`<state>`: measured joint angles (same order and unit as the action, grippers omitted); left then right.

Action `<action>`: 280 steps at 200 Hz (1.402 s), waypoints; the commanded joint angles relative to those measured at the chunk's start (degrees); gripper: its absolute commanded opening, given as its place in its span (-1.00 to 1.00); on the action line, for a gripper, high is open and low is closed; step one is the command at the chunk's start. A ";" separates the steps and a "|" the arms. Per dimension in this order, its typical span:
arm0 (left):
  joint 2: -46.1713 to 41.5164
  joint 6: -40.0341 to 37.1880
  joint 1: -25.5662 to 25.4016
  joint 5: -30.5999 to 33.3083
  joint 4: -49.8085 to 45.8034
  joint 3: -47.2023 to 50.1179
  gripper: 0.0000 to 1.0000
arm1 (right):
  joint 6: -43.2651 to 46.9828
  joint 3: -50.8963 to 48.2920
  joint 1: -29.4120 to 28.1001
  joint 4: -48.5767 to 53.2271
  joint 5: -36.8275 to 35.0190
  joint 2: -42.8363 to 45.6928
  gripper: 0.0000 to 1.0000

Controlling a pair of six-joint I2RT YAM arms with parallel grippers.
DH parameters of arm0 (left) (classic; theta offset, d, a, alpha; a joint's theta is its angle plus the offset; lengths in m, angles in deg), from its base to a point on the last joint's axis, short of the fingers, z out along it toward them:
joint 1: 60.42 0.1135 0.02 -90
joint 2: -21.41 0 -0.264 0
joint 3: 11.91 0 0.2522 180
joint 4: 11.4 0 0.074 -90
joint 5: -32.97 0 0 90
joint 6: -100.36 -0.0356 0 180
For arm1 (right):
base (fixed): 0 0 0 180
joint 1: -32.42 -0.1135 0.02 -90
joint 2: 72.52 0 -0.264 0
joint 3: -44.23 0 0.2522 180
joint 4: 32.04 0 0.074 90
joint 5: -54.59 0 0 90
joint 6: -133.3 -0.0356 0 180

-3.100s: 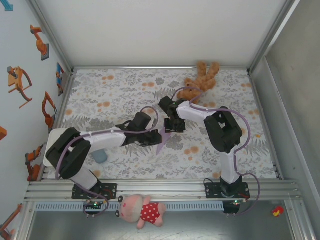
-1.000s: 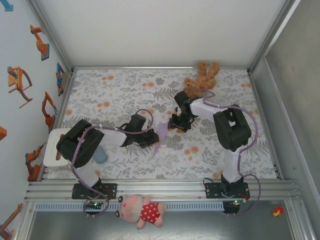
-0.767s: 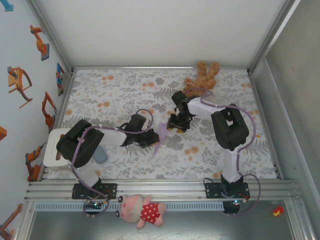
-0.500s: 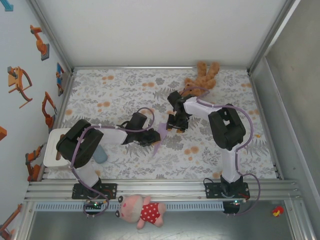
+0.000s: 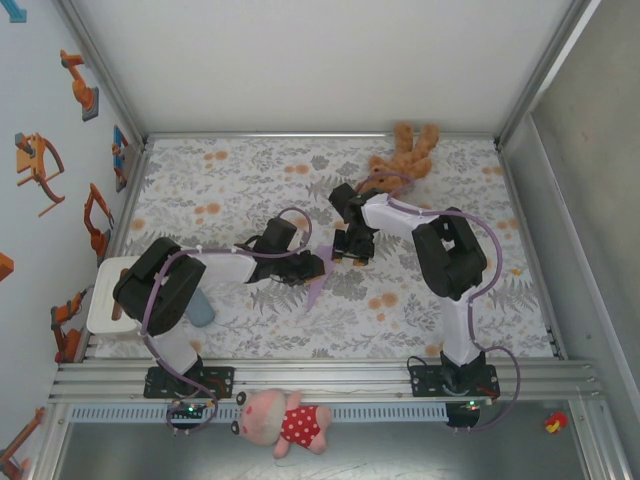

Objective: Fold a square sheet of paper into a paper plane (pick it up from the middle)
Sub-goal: Fold the wing for the fifth time at the center of the table.

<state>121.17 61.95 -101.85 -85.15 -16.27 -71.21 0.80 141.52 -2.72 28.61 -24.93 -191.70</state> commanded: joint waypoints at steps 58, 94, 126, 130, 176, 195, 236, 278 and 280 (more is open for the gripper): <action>0.39 -2.37 0.41 3.93 -3.84 1.95 -0.72 | 6.19 -7.60 -0.08 -18.87 0.97 0.01 -0.11; 0.69 -2.44 0.92 2.90 -1.60 3.33 -0.76 | 12.83 -11.59 1.92 -21.50 3.67 10.78 -0.11; 1.09 -2.03 1.11 2.71 -1.02 3.46 -0.79 | 14.83 -12.47 1.96 -23.96 6.73 15.32 -0.15; 1.07 -2.02 1.16 2.79 -1.02 3.52 -0.80 | 14.58 -13.00 1.92 -25.11 7.54 15.64 -0.16; 0.97 -1.76 1.28 3.66 -2.07 3.68 -0.86 | 9.75 -18.53 1.66 -35.55 14.76 15.05 -0.46; 1.01 -1.59 1.34 4.14 -2.75 3.77 -0.88 | 8.22 -21.97 1.56 -39.90 17.77 14.70 -0.64; 0.52 -1.69 1.34 4.41 -3.36 3.89 -0.94 | 7.97 -24.10 1.57 -43.21 20.67 11.59 -0.82; 0.75 -1.72 1.38 4.13 -3.49 3.48 -0.95 | 7.83 -22.55 1.58 -43.37 21.73 7.87 -0.85; 0.71 -1.68 1.42 4.08 -3.51 3.47 -0.95 | 7.84 -22.42 1.57 -43.27 21.63 7.72 -0.85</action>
<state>121.67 60.94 -100.89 -82.79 -16.34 -68.61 8.84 117.50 -0.95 -13.55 -4.87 -182.17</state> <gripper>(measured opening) 0.043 0.077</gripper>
